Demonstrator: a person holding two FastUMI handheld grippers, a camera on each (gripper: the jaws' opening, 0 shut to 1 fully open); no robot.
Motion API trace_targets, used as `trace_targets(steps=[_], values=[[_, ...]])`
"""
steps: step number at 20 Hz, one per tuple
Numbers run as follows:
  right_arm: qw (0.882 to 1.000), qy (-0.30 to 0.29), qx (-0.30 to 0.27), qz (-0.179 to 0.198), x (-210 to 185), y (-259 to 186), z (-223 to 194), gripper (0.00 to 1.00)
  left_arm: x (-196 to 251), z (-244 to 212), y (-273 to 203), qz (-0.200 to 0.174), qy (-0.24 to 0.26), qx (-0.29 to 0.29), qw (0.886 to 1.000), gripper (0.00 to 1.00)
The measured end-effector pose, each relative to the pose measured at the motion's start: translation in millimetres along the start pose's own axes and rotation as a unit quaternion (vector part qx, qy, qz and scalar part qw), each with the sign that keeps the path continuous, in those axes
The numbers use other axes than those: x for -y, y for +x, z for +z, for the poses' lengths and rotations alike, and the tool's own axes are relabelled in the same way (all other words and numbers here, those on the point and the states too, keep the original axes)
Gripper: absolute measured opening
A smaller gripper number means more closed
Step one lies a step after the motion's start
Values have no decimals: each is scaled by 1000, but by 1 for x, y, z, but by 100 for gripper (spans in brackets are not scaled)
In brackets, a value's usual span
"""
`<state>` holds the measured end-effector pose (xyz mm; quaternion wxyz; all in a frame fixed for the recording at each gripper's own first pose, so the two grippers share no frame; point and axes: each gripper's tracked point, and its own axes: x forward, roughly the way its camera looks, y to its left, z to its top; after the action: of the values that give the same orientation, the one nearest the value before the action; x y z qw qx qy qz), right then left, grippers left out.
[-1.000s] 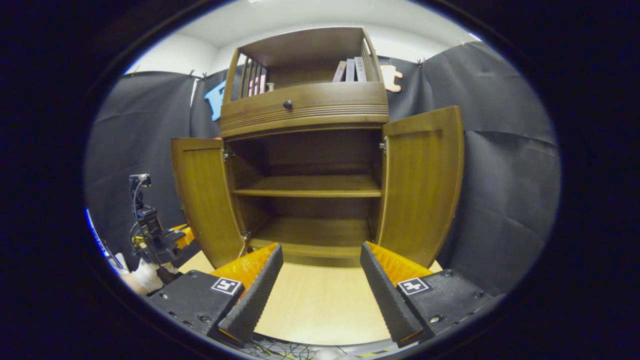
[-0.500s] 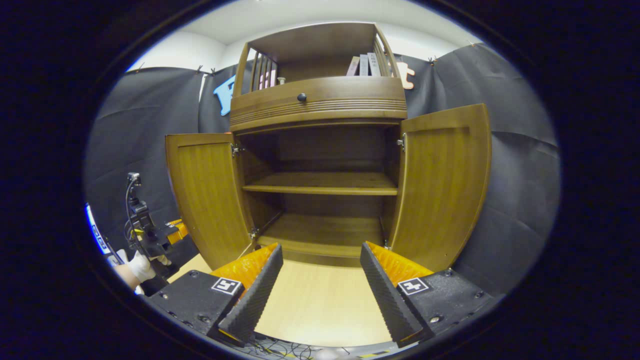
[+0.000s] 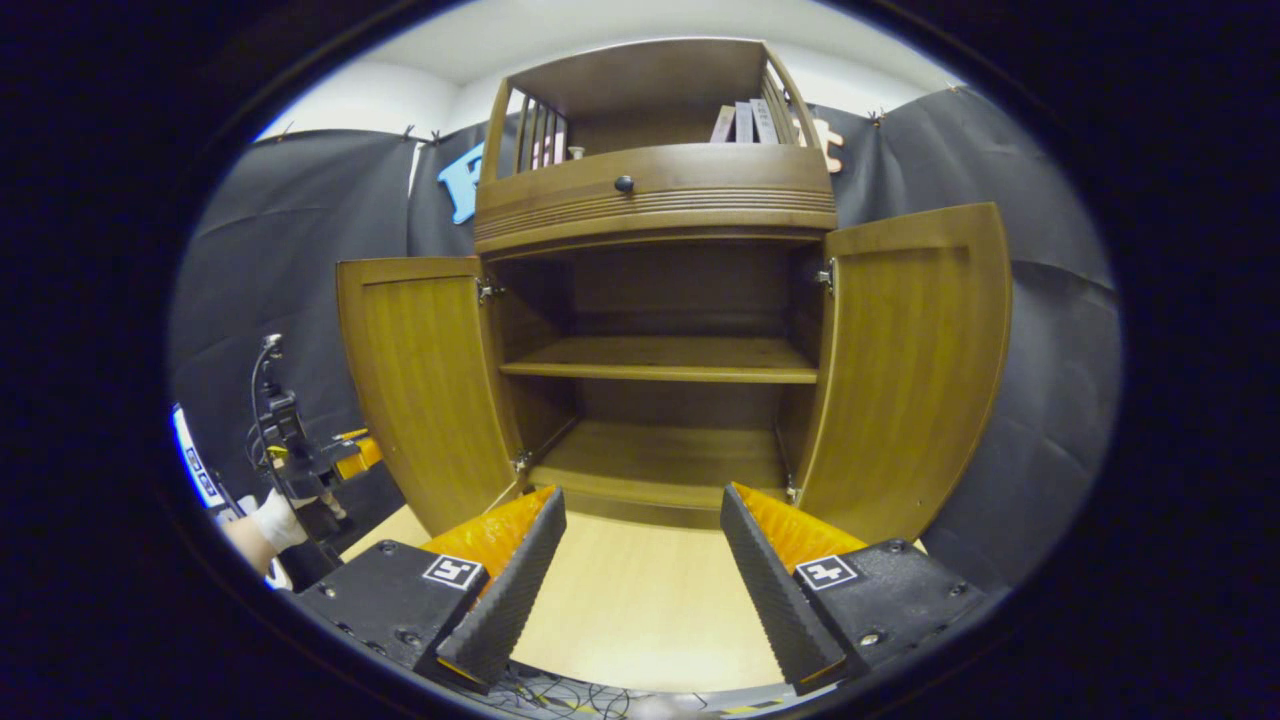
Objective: Open the right door of the double-door shoe cabinet with the right hand, and open the left door with the left hand.
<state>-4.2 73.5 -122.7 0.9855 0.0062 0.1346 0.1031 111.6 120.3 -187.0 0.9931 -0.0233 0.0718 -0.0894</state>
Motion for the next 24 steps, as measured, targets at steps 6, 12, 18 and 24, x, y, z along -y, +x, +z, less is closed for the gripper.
trace_targets(steps=[6,12,18,24], values=[[1000,1,1,-6,2,0,1,99,-8,-1,-4,21,2,-7,1000,53],[1000,3,4,-6,2,-1,3,99,-13,11,-34,35,9,8,999,78],[1000,7,17,-11,5,-1,10,99,-22,28,-62,76,19,12,997,81],[999,5,36,-25,13,-3,20,99,-3,53,-87,93,79,4,992,97]])
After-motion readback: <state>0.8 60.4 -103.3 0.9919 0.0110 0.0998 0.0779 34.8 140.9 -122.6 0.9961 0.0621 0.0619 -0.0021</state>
